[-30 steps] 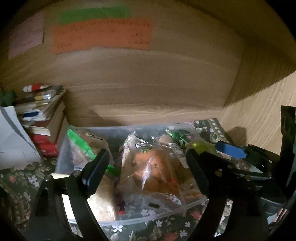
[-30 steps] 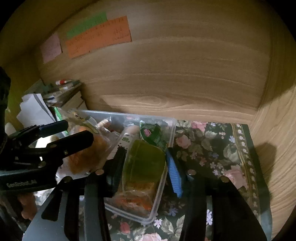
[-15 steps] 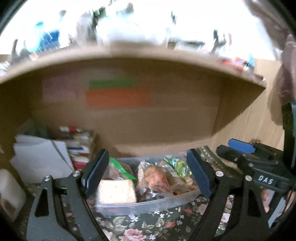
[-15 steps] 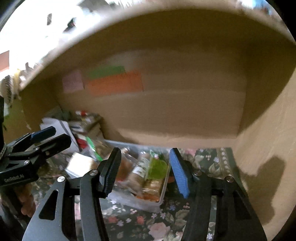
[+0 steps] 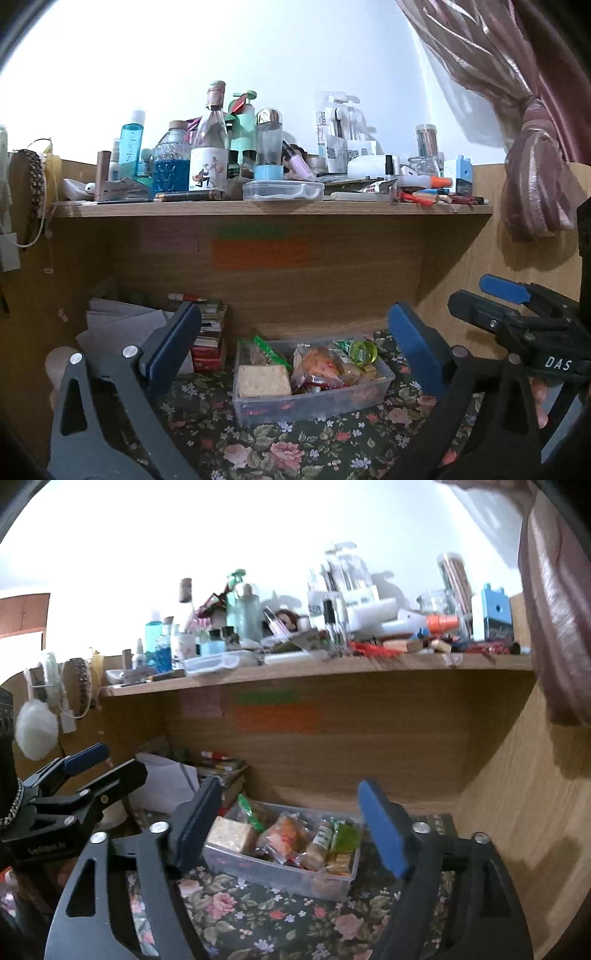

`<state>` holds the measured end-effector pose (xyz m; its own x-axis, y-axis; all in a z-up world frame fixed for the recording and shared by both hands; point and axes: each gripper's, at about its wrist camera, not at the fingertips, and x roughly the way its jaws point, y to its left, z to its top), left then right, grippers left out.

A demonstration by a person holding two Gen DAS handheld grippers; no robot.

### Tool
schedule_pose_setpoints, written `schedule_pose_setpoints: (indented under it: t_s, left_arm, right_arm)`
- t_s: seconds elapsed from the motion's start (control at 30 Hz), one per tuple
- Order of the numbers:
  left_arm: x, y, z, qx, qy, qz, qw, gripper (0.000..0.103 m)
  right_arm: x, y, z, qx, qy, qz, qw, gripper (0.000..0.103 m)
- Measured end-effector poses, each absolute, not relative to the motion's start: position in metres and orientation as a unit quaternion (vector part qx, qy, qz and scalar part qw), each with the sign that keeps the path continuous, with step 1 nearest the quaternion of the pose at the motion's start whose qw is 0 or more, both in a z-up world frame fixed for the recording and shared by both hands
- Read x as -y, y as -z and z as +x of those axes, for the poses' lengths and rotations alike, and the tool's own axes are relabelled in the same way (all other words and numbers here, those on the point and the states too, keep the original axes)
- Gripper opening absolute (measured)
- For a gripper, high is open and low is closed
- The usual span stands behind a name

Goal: Organize snacks

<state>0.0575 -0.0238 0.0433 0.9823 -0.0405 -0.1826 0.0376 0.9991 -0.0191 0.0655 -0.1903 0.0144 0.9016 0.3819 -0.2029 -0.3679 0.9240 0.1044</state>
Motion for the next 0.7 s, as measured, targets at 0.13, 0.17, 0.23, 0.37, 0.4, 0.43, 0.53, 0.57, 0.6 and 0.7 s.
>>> schedule_pose_setpoints:
  t_s: [0.13, 0.17, 0.23, 0.37, 0.4, 0.43, 0.53, 0.57, 0.6, 0.7]
  left_arm:
    - [0.022, -0.043, 0.047, -0.093, 0.017, -0.012, 0.995, 0.103]
    - [0.021, -0.042, 0.046, -0.093, 0.016, -0.012, 0.995, 0.103]
    - [0.019, -0.04, 0.045, -0.093, 0.016, -0.013, 0.995, 0.103]
    - [0.017, -0.038, 0.042, -0.093, 0.017, -0.012, 0.995, 0.103]
    - [0.016, -0.037, 0.041, -0.093, 0.017, -0.013, 0.995, 0.103]
    - [0.016, -0.037, 0.041, -0.092, 0.017, -0.014, 0.995, 0.103]
    - [0.016, -0.037, 0.04, -0.092, 0.017, -0.016, 0.995, 0.103]
    - [0.016, -0.037, 0.041, -0.093, 0.017, -0.016, 0.995, 0.103]
    - [0.016, -0.037, 0.041, -0.093, 0.017, -0.017, 0.995, 0.103]
    - [0.015, -0.037, 0.042, -0.095, 0.016, -0.019, 0.995, 0.103]
  right_arm:
    - [0.184, -0.015, 0.056, -0.104, -0.184, 0.029, 0.977, 0.096]
    - [0.183, -0.015, 0.054, -0.102, -0.182, 0.029, 0.978, 0.1]
    - [0.182, -0.015, 0.051, -0.101, -0.18, 0.029, 0.978, 0.103]
    - [0.179, -0.013, 0.048, -0.102, -0.176, 0.026, 0.979, 0.103]
    - [0.178, -0.013, 0.046, -0.102, -0.175, 0.025, 0.979, 0.103]
    - [0.178, -0.012, 0.046, -0.103, -0.174, 0.024, 0.979, 0.103]
    - [0.177, -0.011, 0.044, -0.103, -0.174, 0.023, 0.979, 0.103]
    - [0.177, -0.011, 0.044, -0.103, -0.174, 0.023, 0.979, 0.103]
    - [0.178, -0.011, 0.044, -0.103, -0.173, 0.023, 0.979, 0.103]
    - [0.177, -0.011, 0.044, -0.103, -0.171, 0.021, 0.98, 0.103]
